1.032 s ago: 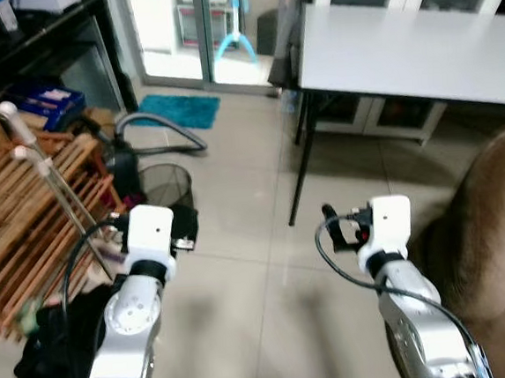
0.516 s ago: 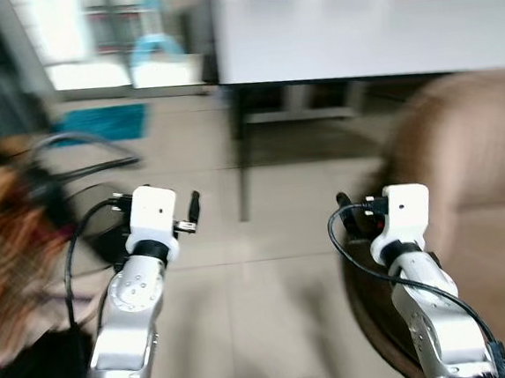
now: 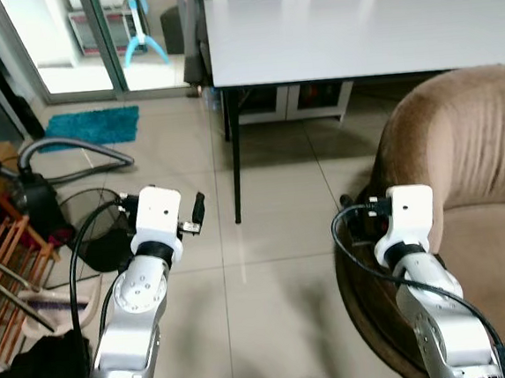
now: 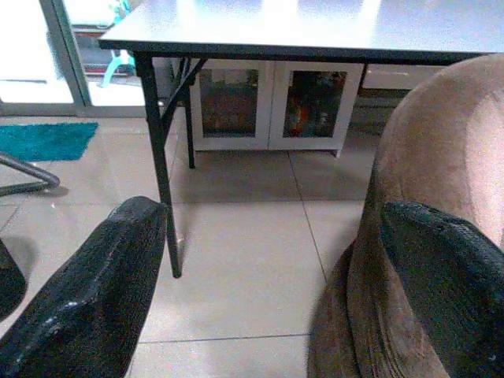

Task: Move the pillow to the sofa from floor

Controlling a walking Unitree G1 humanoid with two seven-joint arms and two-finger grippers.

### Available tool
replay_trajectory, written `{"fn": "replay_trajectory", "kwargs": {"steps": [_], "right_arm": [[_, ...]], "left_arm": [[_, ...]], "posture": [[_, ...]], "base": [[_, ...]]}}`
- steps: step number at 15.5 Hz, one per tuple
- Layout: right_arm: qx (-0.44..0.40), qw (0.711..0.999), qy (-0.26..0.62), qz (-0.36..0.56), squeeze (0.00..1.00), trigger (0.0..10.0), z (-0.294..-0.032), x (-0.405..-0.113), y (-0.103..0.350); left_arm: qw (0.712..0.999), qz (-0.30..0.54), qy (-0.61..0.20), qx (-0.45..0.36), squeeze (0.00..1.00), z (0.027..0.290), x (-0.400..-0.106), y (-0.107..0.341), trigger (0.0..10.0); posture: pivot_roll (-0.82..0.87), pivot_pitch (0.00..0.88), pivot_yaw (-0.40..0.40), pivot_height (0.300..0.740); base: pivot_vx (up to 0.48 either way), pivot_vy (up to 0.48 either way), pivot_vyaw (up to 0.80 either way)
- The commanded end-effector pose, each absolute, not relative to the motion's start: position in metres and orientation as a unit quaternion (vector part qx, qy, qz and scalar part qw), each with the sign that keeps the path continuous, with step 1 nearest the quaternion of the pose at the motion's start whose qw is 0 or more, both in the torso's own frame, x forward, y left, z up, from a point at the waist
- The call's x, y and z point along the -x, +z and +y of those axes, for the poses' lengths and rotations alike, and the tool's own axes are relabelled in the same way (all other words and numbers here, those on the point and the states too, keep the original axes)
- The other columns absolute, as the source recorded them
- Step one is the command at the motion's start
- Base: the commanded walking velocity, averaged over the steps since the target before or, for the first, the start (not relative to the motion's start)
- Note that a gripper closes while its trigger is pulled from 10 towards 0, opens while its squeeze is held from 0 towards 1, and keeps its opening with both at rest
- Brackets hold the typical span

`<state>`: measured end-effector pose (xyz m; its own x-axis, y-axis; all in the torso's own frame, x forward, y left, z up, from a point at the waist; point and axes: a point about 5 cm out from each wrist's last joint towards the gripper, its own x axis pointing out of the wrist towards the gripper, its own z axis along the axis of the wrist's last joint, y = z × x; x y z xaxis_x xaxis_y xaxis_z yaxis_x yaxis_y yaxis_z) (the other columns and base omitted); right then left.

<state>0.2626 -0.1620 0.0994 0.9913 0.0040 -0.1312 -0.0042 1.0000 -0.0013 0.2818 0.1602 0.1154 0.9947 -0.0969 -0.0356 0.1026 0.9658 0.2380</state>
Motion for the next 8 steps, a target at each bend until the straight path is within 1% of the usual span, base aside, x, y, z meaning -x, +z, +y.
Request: {"fn": "replay_trajectory", "kwargs": {"steps": [1, 2, 4, 8], "right_arm": [[0.003, 0.998, -0.007, 0.066, 0.00, 10.0, -0.1663, -0.2608, 0.1019], [0.004, 0.998, -0.006, 0.067, 0.00, 10.0, -0.1658, -0.2609, 0.1021], [0.004, 0.998, -0.004, 0.069, 0.00, 10.0, -0.1650, -0.2609, 0.1019], [0.002, 0.997, -0.005, 0.071, 0.00, 10.0, -0.1657, -0.2608, 0.1011]], "left_arm": [[0.991, 0.010, -0.054, -0.123, 0.00, 0.1582, -0.2819, 0.1164, 10.0], [0.991, 0.010, -0.053, -0.122, 0.00, 0.1584, -0.2816, 0.1160, 10.0], [0.991, 0.010, -0.051, -0.122, 0.00, 0.1595, -0.2812, 0.1157, 10.0], [0.991, 0.009, -0.052, -0.124, 0.00, 0.1591, -0.2815, 0.1161, 10.0]], "posture": [[-0.04, 0.000, -0.010, 0.740], [-0.04, 0.000, -0.016, 0.740], [-0.04, 0.000, -0.017, 0.740], [-0.04, 0.000, -0.013, 0.740]], "base": [[0.000, 0.000, 0.00], [0.000, 0.000, 0.00], [0.000, 0.000, -0.80], [0.000, 0.000, 0.00]]}}
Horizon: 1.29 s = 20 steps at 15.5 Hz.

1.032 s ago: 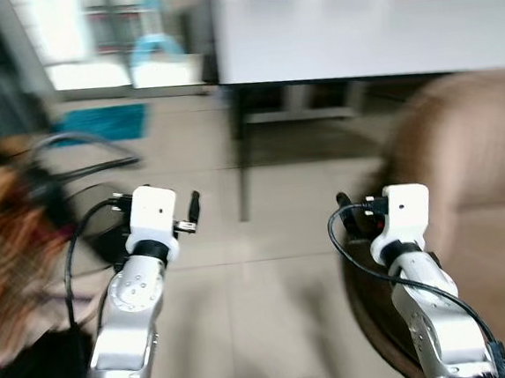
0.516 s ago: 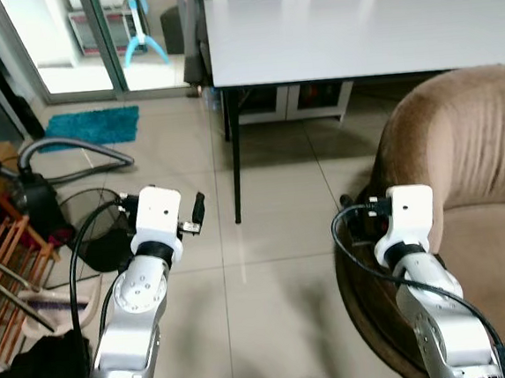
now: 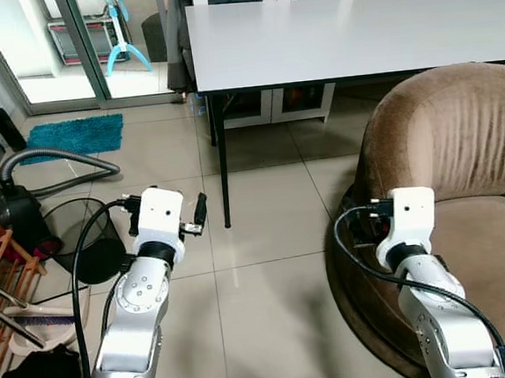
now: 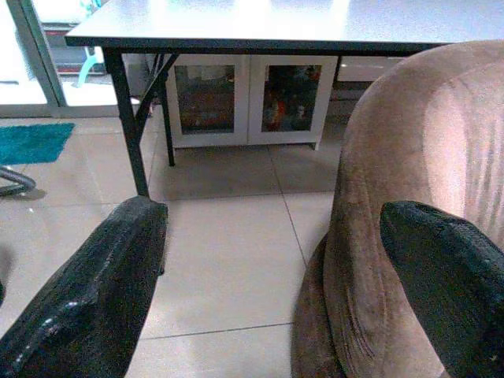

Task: Move the pillow to the sofa from floor

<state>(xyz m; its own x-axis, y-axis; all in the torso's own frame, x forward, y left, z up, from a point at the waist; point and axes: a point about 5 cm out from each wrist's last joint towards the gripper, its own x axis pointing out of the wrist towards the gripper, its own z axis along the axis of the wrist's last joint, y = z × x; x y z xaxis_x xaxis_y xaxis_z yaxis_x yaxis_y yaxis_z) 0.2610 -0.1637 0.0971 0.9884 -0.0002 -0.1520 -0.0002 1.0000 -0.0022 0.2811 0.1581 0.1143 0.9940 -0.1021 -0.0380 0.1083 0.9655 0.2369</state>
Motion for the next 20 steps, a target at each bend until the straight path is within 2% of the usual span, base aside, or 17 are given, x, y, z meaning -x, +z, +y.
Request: {"fn": "replay_trajectory", "kwargs": {"steps": [1, 3, 6, 9, 11, 14, 16, 20], "right_arm": [[0.002, 0.997, -0.005, 0.072, 0.00, 10.0, -0.1659, -0.2608, 0.1010], [0.002, 0.997, -0.005, 0.073, 0.00, 10.0, -0.1658, -0.2609, 0.1009], [0.003, 0.997, -0.004, 0.074, 0.00, 10.0, -0.1662, -0.2612, 0.1010], [0.003, 0.997, -0.004, 0.076, 0.00, 10.0, -0.1662, -0.2613, 0.1006], [0.003, 0.997, -0.004, 0.077, 0.00, 10.0, -0.1665, -0.2615, 0.1001], [0.004, 0.997, -0.004, 0.077, 0.00, 10.0, -0.1667, -0.2617, 0.1001], [0.006, 0.997, -0.004, 0.078, 0.00, 10.0, -0.1672, -0.2621, 0.1000], [0.008, 0.997, -0.011, 0.078, 0.00, 10.0, -0.1680, -0.2624, 0.1002]], "left_arm": [[0.991, 0.010, -0.053, -0.124, 0.00, 0.1588, -0.2816, 0.1158, 10.0], [0.991, 0.010, -0.053, -0.124, 0.00, 0.1586, -0.2817, 0.1157, 10.0], [0.991, 0.010, -0.052, -0.123, 0.00, 0.1579, -0.2819, 0.1156, 10.0], [0.991, 0.010, -0.051, -0.123, 0.00, 0.1578, -0.2820, 0.1154, 10.0], [0.991, 0.011, -0.056, -0.119, 0.00, 0.1568, -0.2823, 0.1152, 10.0], [0.991, 0.015, -0.057, -0.123, 0.00, 0.1563, -0.2829, 0.1137, 10.0], [0.990, 0.014, -0.057, -0.126, 0.00, 0.1557, -0.2829, 0.1143, 10.0], [0.989, 0.011, -0.061, -0.134, 0.00, 0.1559, -0.2868, 0.1165, 10.0]], "posture": [[-0.04, 0.000, -0.014, 0.740], [-0.04, 0.000, -0.014, 0.740], [-0.04, 0.000, -0.016, 0.740], [-0.04, 0.000, -0.018, 0.740], [-0.04, 0.000, -0.017, 0.740], [-0.04, 0.000, -0.017, 0.740], [-0.05, 0.000, -0.017, 0.740], [-0.05, 0.000, -0.002, 0.740]], "base": [[0.000, 0.000, 0.00], [0.000, 0.000, 0.00], [0.000, 0.000, -0.80], [0.000, 0.000, 0.00], [0.000, 0.000, -0.80], [0.000, 0.480, -0.80], [0.000, 0.000, 0.00], [0.000, 0.000, -0.60]]}}
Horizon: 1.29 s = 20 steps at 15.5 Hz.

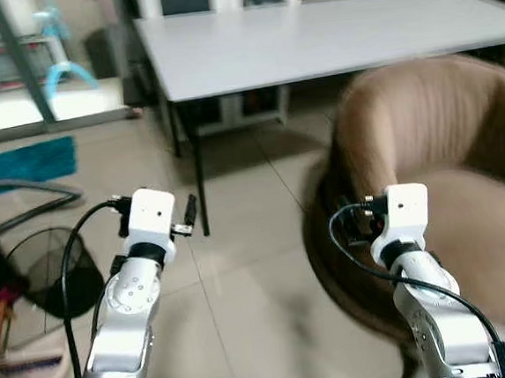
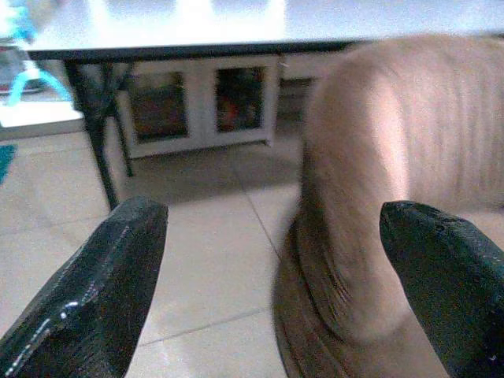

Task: Move the pillow to the sofa from floor

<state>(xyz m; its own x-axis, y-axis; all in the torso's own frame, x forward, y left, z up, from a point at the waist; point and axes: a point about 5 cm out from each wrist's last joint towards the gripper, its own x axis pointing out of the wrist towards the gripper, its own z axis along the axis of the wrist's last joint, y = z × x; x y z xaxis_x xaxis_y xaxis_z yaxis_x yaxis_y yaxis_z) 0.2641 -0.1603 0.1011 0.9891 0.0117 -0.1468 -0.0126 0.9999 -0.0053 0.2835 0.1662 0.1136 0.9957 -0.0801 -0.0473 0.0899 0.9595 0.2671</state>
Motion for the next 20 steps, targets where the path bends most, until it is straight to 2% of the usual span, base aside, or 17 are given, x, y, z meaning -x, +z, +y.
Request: {"fn": "replay_trajectory", "kwargs": {"steps": [1, 7, 12, 16, 20], "right_arm": [[0.008, 0.997, -0.014, 0.079, 0.00, 10.0, -0.1685, -0.2623, 0.0998], [0.013, 0.997, -0.027, 0.078, 0.00, 10.0, -0.1720, -0.2610, 0.1008], [0.018, 0.996, -0.029, 0.082, 0.00, 10.0, -0.1733, -0.2610, 0.1001], [0.020, 0.996, -0.025, 0.083, 0.00, 10.0, -0.1722, -0.2610, 0.0996], [0.023, 0.996, -0.023, 0.084, 0.00, 10.0, -0.1721, -0.2602, 0.0996]], "left_arm": [[0.989, 0.009, -0.061, -0.137, 0.00, 0.1560, -0.2882, 0.1175, 10.0], [0.988, 0.008, -0.075, -0.138, 0.00, 0.1511, -0.2912, 0.1137, 10.0], [0.989, 0.007, -0.071, -0.133, 0.00, 0.1505, -0.2907, 0.1133, 10.0], [0.988, 0.005, -0.070, -0.136, 0.00, 0.1511, -0.2897, 0.1125, 10.0], [0.987, 0.006, -0.075, -0.141, 0.00, 0.1497, -0.2896, 0.1114, 10.0]], "posture": [[-0.05, 0.000, 0.006, 0.740], [-0.06, 0.000, 0.023, 0.740], [-0.06, 0.000, 0.011, 0.740], [-0.06, 0.000, 0.007, 0.740], [-0.06, 0.000, 0.007, 0.740]], "base": [[0.000, 0.000, 0.00], [0.000, 0.000, -0.13], [0.000, 0.000, -0.80], [0.000, 0.000, 0.00], [0.000, -0.360, 0.00]]}}
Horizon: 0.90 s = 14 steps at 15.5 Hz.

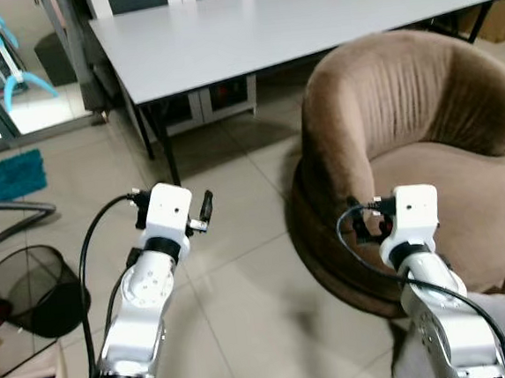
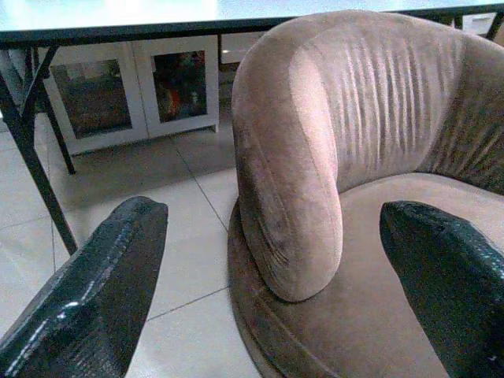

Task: Move the pillow to the sofa from floor

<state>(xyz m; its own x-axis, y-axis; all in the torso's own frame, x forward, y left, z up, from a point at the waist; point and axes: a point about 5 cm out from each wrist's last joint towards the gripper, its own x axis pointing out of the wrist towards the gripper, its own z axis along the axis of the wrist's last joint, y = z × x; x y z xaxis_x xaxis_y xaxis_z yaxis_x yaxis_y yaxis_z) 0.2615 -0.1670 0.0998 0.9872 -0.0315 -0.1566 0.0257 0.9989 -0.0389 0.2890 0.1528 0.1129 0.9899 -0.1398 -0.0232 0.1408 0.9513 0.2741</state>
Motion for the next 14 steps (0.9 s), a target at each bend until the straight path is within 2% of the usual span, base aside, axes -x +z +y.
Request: {"fn": "replay_trajectory", "kwargs": {"steps": [1, 8, 9, 11, 14], "right_arm": [[0.023, 0.996, -0.023, 0.084, 0.00, 10.0, -0.1723, -0.2601, 0.0998], [0.026, 0.996, -0.017, 0.087, 0.00, 10.0, -0.1715, -0.2597, 0.0989], [0.026, 0.996, -0.017, 0.087, 0.00, 10.0, -0.1716, -0.2596, 0.0989], [0.026, 0.996, -0.017, 0.088, 0.00, 10.0, -0.1716, -0.2593, 0.0986], [0.026, 0.995, -0.019, 0.089, 0.00, 10.0, -0.1721, -0.2591, 0.0983]], "left_arm": [[0.989, 0.010, -0.068, -0.131, 0.00, 0.1509, -0.2899, 0.1105, 10.0], [0.989, 0.004, -0.070, -0.130, 0.00, 0.1492, -0.2889, 0.1113, 10.0], [0.989, 0.003, -0.070, -0.130, 0.00, 0.1492, -0.2889, 0.1114, 10.0], [0.989, 0.003, -0.066, -0.132, 0.00, 0.1501, -0.2890, 0.1118, 10.0], [0.991, 0.004, -0.070, -0.114, 0.00, 0.1502, -0.2897, 0.1129, 10.0]], "posture": [[-0.07, 0.000, 0.007, 0.740], [-0.06, 0.000, 0.000, 0.740], [-0.06, 0.000, 0.000, 0.740], [-0.06, 0.000, 0.000, 0.740], [-0.07, 0.000, 0.001, 0.740]], "base": [[0.000, 0.000, -0.80], [0.000, 0.000, 0.00], [0.000, 0.000, -0.80], [0.000, 0.000, 0.00], [0.000, 0.000, -0.80]]}}
